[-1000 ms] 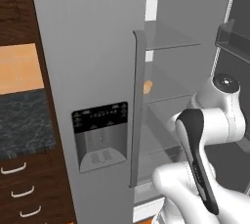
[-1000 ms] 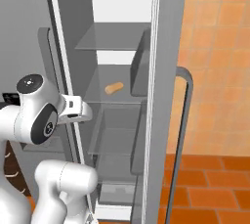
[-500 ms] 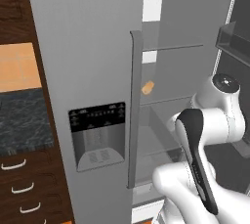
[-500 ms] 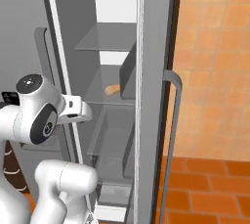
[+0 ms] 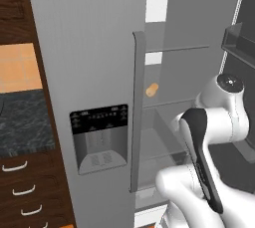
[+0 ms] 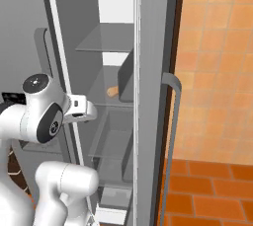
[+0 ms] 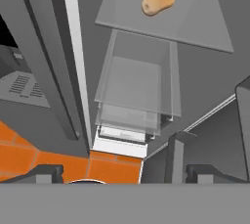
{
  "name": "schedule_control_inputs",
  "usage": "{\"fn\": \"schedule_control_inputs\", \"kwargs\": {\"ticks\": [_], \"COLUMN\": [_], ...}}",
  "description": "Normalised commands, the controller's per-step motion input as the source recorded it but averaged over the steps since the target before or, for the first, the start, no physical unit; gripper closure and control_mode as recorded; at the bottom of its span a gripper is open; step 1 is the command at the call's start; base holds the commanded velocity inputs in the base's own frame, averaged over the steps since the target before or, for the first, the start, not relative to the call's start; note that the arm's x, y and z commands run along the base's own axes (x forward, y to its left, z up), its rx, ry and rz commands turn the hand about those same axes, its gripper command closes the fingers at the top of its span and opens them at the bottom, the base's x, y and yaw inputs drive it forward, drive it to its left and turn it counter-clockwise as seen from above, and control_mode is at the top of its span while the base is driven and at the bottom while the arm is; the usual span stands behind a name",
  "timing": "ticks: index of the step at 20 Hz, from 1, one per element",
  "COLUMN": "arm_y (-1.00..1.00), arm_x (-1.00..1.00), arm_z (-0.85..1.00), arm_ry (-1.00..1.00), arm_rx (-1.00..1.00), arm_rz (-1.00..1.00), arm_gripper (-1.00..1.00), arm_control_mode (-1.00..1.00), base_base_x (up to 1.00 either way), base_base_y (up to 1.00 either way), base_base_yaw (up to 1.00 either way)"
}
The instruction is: Place one squash and one chicken drumstick in each tupperware on the nearby counter, to pack two identical lunches.
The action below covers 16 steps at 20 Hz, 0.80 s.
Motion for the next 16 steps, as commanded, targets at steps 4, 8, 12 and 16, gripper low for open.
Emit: {"fn": "schedule_control_inputs", "kwargs": {"ticks": [4, 8, 12, 16], "arm_y": [-0.24, -0.19, -0.01, 0.01], "arm_x": [0.43, 0.42, 0.35, 0.4], "arm_z": [0.0, 0.0, -0.01, -0.02], "arm_ry": [0.0, 0.0, -0.03, -0.02], "arm_rx": [0.01, 0.0, -0.01, -0.08], "arm_rz": [0.01, 0.18, 0.23, 0.14], "arm_gripper": [-1.0, -1.0, -1.0, -1.0], "arm_control_mode": [-1.0, -1.0, -1.0, -1.0], "base_base_x": [0.0, 0.0, 0.0, 0.0], "base_base_y": [0.0, 0.0, 0.0, 0.0], "base_base_yaw": [0.0, 0.0, 0.0, 0.0]}}
